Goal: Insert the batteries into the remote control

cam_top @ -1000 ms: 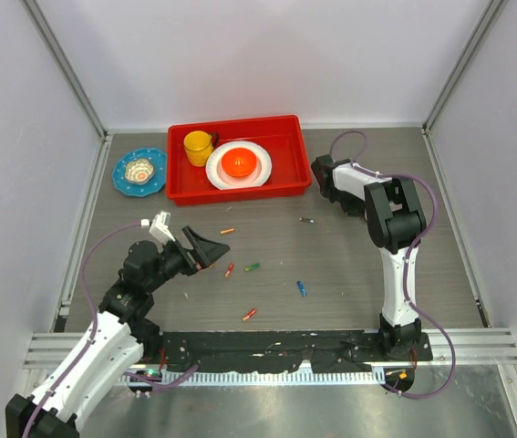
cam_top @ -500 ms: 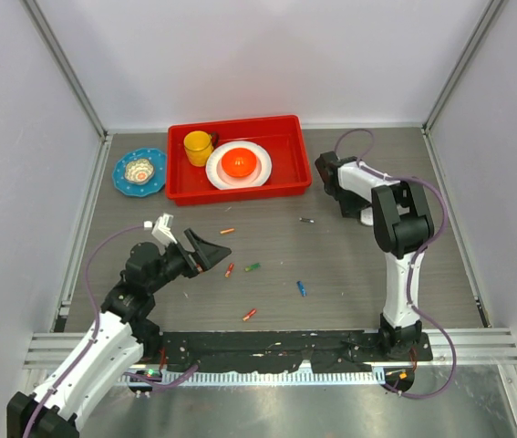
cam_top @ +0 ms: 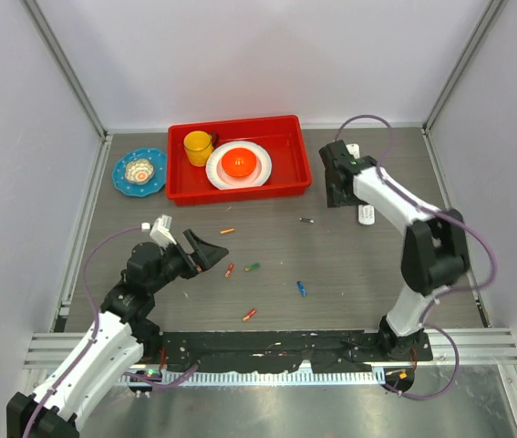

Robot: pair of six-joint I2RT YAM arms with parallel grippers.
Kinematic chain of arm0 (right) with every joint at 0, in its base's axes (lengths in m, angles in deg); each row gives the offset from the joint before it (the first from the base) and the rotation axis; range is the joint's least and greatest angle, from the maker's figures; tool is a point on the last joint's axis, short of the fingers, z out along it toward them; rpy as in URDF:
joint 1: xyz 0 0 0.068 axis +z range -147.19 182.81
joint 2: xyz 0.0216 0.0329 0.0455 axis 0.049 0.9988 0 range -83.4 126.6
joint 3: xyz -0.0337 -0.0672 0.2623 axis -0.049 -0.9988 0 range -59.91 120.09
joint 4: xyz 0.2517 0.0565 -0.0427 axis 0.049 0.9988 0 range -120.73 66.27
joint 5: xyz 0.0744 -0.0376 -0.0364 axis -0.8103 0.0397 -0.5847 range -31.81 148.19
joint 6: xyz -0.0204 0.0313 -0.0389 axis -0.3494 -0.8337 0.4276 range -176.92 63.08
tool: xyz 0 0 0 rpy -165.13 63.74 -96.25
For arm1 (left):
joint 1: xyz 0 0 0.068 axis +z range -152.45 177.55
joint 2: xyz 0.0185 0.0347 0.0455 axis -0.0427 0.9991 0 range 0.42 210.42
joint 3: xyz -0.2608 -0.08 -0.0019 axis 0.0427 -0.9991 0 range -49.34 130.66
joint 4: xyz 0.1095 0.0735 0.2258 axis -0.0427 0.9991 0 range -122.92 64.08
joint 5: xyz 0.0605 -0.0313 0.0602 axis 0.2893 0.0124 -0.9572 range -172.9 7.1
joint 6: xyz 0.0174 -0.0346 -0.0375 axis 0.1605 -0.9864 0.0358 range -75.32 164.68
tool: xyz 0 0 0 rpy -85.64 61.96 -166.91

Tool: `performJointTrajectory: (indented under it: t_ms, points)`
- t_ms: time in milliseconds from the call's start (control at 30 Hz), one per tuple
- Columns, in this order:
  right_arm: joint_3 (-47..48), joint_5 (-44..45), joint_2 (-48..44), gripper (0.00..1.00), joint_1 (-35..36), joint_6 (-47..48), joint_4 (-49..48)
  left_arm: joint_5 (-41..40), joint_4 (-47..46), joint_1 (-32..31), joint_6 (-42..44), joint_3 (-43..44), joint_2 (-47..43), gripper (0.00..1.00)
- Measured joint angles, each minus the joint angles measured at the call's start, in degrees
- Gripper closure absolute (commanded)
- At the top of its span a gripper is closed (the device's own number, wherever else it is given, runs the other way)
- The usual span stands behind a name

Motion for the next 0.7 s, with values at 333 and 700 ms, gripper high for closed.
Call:
performJointTrajectory:
  t_ms: [333,700]
  points:
    - [-43.04,-17.00,-57.66,0.22,5.03,-8.13,-30.12,-13.16,15.26,-0.07,4.55,11.50,10.08,0.00]
    - [-54.86,-10.73,-63.45,0.22,17.38,-11.76,-36.61,-25.44,25.42,-4.52,6.16,20.63,24.63,0.00]
